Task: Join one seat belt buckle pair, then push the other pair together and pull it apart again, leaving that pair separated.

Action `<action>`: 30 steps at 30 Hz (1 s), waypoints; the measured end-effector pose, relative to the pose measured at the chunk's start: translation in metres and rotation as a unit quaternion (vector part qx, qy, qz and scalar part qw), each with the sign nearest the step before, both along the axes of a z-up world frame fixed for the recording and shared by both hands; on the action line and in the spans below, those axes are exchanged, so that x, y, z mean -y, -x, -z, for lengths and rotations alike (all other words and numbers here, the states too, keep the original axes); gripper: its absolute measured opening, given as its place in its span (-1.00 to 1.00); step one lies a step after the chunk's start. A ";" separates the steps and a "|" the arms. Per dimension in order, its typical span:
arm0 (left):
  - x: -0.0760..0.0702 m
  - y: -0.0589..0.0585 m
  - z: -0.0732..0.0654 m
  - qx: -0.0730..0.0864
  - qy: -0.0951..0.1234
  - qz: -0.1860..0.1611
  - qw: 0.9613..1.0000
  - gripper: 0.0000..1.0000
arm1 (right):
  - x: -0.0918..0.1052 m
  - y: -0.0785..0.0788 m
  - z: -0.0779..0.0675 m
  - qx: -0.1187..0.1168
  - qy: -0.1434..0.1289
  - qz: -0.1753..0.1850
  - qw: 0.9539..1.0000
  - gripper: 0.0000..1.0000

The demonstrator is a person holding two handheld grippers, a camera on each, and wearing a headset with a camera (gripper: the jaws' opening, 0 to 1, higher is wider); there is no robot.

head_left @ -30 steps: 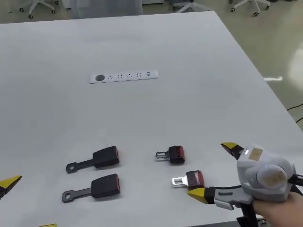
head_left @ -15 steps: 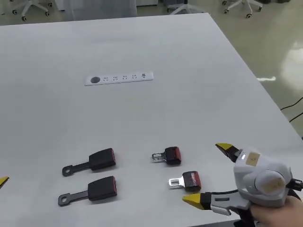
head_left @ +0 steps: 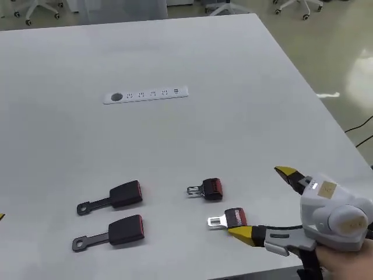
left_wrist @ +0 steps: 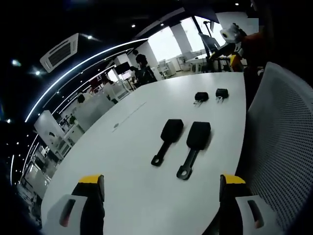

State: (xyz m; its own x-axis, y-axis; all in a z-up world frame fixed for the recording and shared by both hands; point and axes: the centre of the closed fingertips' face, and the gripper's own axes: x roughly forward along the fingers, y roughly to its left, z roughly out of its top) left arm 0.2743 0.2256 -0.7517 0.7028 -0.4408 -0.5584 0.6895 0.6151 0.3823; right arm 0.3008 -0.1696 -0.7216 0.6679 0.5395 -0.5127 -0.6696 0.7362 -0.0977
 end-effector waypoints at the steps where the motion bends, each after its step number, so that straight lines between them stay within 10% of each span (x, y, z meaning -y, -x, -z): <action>1: 0.000 0.000 0.000 -0.001 -0.001 0.000 1.000 1.00 | 0.001 0.000 -0.001 0.003 0.005 -0.001 1.000 1.00; 6: 0.003 0.005 0.003 -0.033 0.008 0.010 0.999 0.95 | 0.000 -0.004 -0.010 0.011 -0.003 -0.007 1.000 0.98; 8: 0.005 0.010 0.009 -0.074 0.010 0.012 0.997 0.83 | -0.002 -0.006 -0.013 0.027 0.011 -0.022 0.999 0.99; 19: 0.065 -0.005 -0.007 -0.093 0.034 0.076 0.992 0.59 | -0.008 -0.006 -0.007 0.033 0.059 -0.085 0.994 0.50; 24: 0.080 -0.011 0.003 -0.110 0.011 0.091 0.990 0.52 | -0.013 -0.007 -0.002 0.020 0.064 -0.105 0.992 0.44; 30: 0.090 -0.022 0.034 -0.156 -0.063 0.118 0.979 0.47 | -0.026 0.006 0.016 0.005 0.107 -0.196 0.975 0.16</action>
State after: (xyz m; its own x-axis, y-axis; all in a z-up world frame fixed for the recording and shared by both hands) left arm 0.2960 0.1357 -0.7859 0.3768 -0.4847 -0.7894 0.9019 0.3863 0.1933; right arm 0.2947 -0.1434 -0.7373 0.4369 0.6352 -0.6368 -0.8939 0.3854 -0.2289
